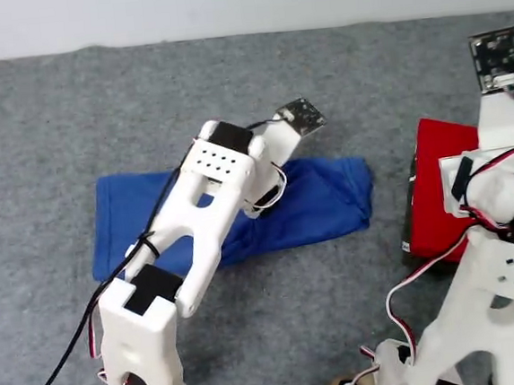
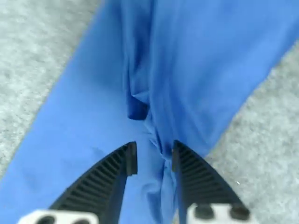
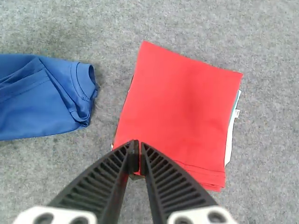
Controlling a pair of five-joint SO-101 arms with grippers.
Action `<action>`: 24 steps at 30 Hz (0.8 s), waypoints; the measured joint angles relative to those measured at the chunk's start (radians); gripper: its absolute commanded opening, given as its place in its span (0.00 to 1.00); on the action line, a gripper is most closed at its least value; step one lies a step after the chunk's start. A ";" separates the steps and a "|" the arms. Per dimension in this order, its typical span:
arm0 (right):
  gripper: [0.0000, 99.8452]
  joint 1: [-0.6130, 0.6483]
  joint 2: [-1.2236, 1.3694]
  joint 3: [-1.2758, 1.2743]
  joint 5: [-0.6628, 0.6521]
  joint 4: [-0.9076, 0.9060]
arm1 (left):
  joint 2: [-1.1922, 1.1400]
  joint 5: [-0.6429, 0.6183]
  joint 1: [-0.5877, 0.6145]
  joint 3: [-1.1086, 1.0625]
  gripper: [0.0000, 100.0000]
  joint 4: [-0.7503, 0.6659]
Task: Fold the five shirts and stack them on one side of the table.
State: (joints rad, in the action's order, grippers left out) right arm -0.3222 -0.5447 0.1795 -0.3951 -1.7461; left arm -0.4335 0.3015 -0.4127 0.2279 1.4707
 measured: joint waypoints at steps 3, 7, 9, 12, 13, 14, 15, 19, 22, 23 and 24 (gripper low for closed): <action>0.01 0.000 0.000 0.000 0.000 0.000 | 0.000 0.002 0.015 -0.041 0.12 -0.018; 0.01 0.000 0.000 0.000 0.000 0.000 | 0.000 0.000 0.029 -0.132 0.12 -0.074; 0.01 0.000 0.000 0.000 0.000 0.000 | 0.000 0.002 0.031 -0.170 0.12 -0.094; 0.01 0.000 0.000 0.000 0.000 0.000 | 0.000 0.002 0.052 -0.189 0.12 -0.112; 0.01 0.000 0.000 0.000 0.000 0.000 | 0.000 0.002 0.060 -0.189 0.12 -0.114; 0.01 0.000 0.000 0.000 0.000 -0.003 | 0.000 -0.002 0.066 -0.189 0.12 -0.112; 0.01 0.000 0.000 0.000 0.000 -0.005 | 0.000 -0.002 0.068 -0.189 0.12 -0.112; 0.01 0.000 0.000 0.000 0.000 -0.005 | 0.043 -0.009 0.066 -0.164 0.12 -0.060; 0.01 0.000 0.000 0.000 0.000 -0.005 | 0.143 -0.052 0.103 -0.143 0.12 -0.037; 0.01 0.000 0.000 0.000 0.000 -0.005 | 0.175 -0.061 0.126 -0.143 0.12 -0.035; 0.01 0.000 0.000 0.000 0.000 -0.005 | 0.203 -0.071 0.153 -0.143 0.13 -0.031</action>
State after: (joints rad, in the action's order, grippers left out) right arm -0.3222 -0.5447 0.1795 -0.3951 -1.7507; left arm -0.2309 0.2309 -0.2593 0.0852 1.4400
